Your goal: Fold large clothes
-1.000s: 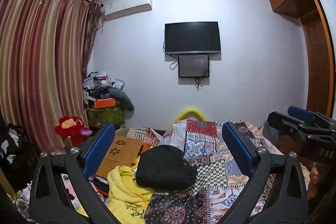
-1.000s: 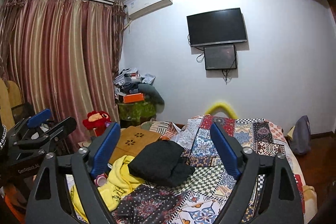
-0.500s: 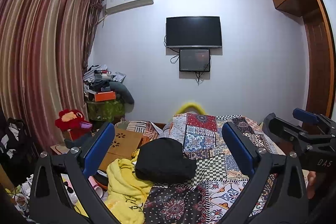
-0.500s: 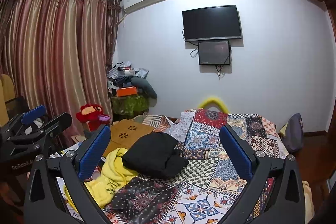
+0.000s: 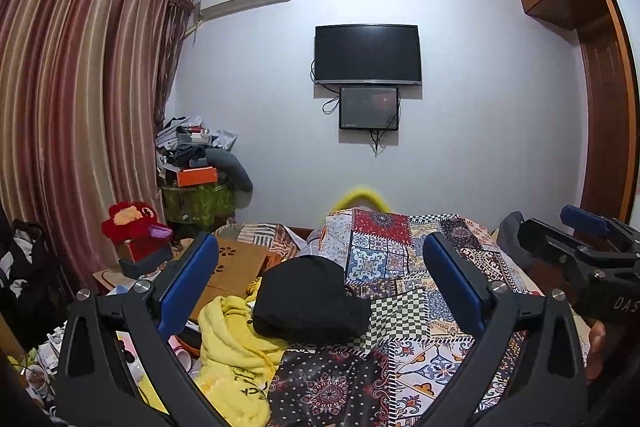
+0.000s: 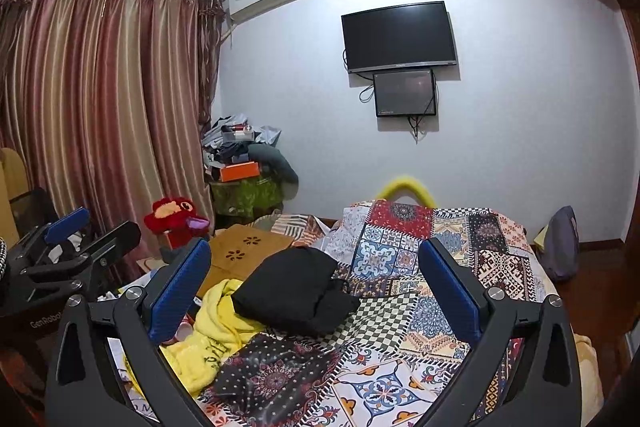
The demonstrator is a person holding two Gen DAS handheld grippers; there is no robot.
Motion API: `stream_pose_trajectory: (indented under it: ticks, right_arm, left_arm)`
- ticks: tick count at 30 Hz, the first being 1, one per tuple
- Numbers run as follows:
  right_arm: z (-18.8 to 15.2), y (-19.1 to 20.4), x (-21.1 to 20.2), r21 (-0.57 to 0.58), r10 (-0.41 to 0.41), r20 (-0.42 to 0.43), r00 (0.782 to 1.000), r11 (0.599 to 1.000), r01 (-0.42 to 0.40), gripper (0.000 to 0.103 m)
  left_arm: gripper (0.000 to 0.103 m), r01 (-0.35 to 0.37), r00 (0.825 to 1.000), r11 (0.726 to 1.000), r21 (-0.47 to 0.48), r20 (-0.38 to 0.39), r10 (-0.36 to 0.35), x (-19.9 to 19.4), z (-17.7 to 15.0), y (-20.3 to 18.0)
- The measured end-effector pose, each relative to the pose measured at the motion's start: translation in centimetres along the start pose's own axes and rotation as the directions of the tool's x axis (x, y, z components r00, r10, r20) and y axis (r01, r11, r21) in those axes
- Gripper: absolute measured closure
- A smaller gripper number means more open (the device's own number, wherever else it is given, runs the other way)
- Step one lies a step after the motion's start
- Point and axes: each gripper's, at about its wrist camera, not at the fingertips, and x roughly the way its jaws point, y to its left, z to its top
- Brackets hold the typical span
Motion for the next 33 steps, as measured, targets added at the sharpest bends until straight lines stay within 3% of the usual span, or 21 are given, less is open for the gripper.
stream_pose_trajectory:
  ticks: [33]
  right_arm:
    - [0.29,-0.04,-0.47,0.021,0.003,-0.001,1.0,1.0,-0.003,0.0]
  left_arm:
    - [0.0,0.056,0.998,0.998,-0.016,-0.032,-0.056,0.59,-0.68,0.03]
